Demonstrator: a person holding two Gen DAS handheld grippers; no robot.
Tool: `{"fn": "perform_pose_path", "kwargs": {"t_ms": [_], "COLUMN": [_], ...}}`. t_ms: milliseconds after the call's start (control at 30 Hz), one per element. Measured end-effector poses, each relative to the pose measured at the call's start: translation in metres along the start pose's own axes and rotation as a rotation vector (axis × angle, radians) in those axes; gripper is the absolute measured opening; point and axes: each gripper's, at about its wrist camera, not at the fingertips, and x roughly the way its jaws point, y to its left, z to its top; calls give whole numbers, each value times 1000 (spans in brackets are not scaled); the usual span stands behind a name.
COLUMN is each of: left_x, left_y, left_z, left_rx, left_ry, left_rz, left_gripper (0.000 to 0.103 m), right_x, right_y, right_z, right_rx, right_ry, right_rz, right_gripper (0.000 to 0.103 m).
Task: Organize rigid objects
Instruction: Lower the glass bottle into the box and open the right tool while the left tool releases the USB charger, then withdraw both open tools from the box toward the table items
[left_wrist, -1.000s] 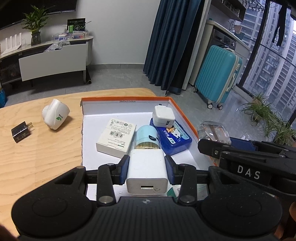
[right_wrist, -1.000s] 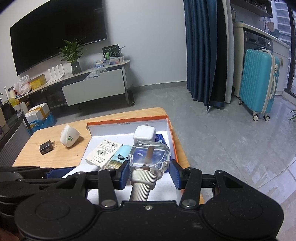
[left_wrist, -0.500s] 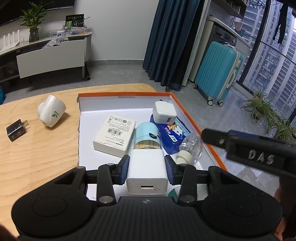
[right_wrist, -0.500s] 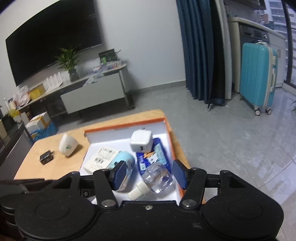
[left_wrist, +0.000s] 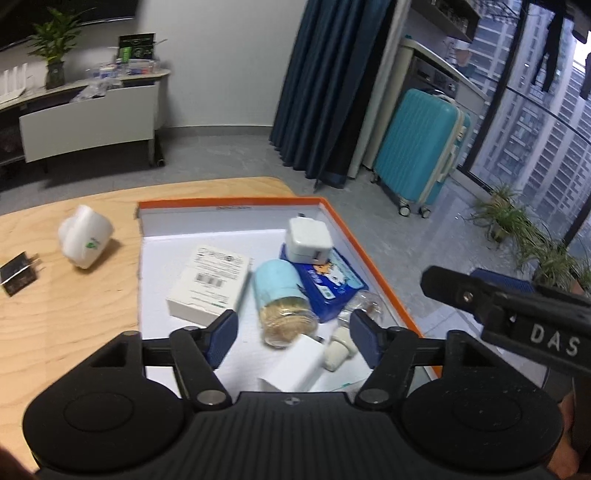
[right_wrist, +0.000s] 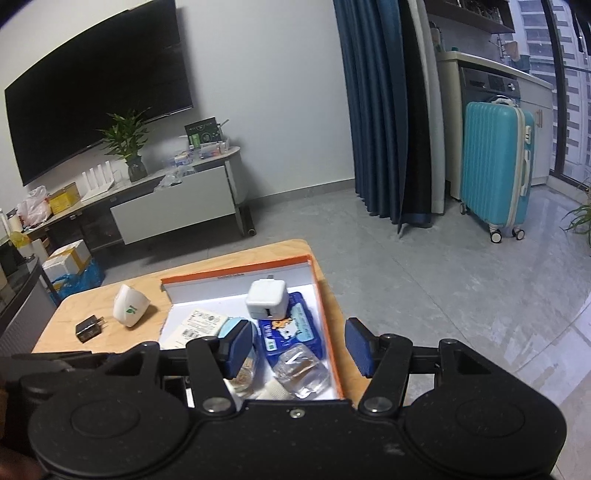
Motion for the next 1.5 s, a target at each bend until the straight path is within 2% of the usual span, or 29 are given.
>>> {"fn": "perform_pose_path", "kwargs": {"t_ms": [100,233,367,800,1067,1500], "left_x": [-9,-25,-38,-75,-85,-80], "left_y": [4,19,37,94,115,147], "left_z": [1,1,-1,-5,-6,-10], "left_rx": [7,-20,-41,-132,-166,-215], "left_ry": [-10,-25,-24,-37,-53,-44], "left_rz": [54,118,175,290,316,332], "left_gripper": [82,98,103,103,103,103], "right_x": [-3,-5,-4,3,7,25], "right_y": [8,21,39,99,128,157], "right_z": [1,0,-1,-5,-5,-6], "right_rx": [-15,-36,-65,-147,-196,-244], "right_ry": [-6,-3,12,48,54,79], "right_rz": [4,23,54,145,177,207], "right_gripper": [78,80,82,83,83,83]}}
